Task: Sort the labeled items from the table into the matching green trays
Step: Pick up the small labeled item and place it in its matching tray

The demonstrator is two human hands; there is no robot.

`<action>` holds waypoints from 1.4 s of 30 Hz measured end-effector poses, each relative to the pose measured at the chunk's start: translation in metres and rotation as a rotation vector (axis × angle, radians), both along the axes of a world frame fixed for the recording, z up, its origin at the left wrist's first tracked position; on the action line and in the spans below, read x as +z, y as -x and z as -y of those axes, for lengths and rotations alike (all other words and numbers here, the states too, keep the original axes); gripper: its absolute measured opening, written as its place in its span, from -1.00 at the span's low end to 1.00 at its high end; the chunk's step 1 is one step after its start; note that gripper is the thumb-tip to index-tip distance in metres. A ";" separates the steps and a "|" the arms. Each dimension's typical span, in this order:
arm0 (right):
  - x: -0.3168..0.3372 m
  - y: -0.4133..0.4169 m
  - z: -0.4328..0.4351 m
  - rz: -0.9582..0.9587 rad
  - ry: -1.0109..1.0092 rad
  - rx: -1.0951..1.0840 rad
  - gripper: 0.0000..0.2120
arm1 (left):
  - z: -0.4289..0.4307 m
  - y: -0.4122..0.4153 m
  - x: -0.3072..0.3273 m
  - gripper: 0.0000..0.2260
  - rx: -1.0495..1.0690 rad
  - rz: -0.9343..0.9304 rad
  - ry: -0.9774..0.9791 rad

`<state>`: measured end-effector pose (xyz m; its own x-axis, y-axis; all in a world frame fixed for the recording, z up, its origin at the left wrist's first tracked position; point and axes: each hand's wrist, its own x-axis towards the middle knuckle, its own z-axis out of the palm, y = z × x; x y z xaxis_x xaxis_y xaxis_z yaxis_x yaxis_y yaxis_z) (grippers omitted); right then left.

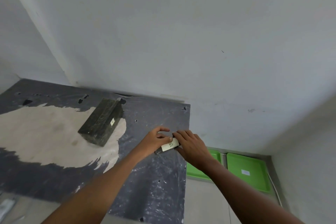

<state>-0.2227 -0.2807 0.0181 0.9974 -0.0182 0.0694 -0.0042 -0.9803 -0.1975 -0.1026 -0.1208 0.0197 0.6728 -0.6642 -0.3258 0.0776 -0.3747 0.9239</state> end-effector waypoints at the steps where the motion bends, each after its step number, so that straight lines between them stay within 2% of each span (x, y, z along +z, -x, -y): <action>1: -0.001 0.010 0.003 -0.001 0.009 -0.020 -0.54 | 0.001 0.009 0.000 -0.68 0.026 0.010 0.003; 4: -0.003 0.039 0.017 -0.032 0.013 -0.099 -0.55 | 0.005 0.037 -0.002 -0.79 0.119 -0.014 0.012; 9: 0.000 0.095 0.033 -0.060 -0.002 -0.170 -0.53 | 0.022 0.094 -0.002 -0.88 0.118 -0.056 0.026; 16: -0.003 0.195 0.042 -0.039 0.094 -0.247 -0.54 | 0.052 0.191 -0.011 -0.82 0.069 -0.093 0.113; 26: -0.010 0.330 0.081 -0.129 0.062 -0.335 -0.54 | 0.100 0.309 -0.029 -0.82 -0.087 -0.125 0.087; 34: -0.032 0.396 0.178 -0.213 0.021 -0.473 -0.55 | 0.203 0.356 -0.049 -0.82 -0.109 -0.088 -0.084; 38: -0.047 0.418 0.249 -0.271 -0.005 -0.485 -0.55 | 0.263 0.375 -0.070 -0.79 -0.174 0.039 -0.237; 42: -0.071 0.428 0.317 -0.322 -0.008 -0.474 -0.53 | 0.313 0.387 -0.097 -0.85 -0.233 0.080 -0.288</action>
<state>-0.6503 -0.5973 -0.0531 0.8507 -0.4682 -0.2389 -0.5044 -0.8550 -0.1205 -0.4896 -0.4336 -0.0773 0.5455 -0.6912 -0.4740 -0.1081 -0.6189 0.7780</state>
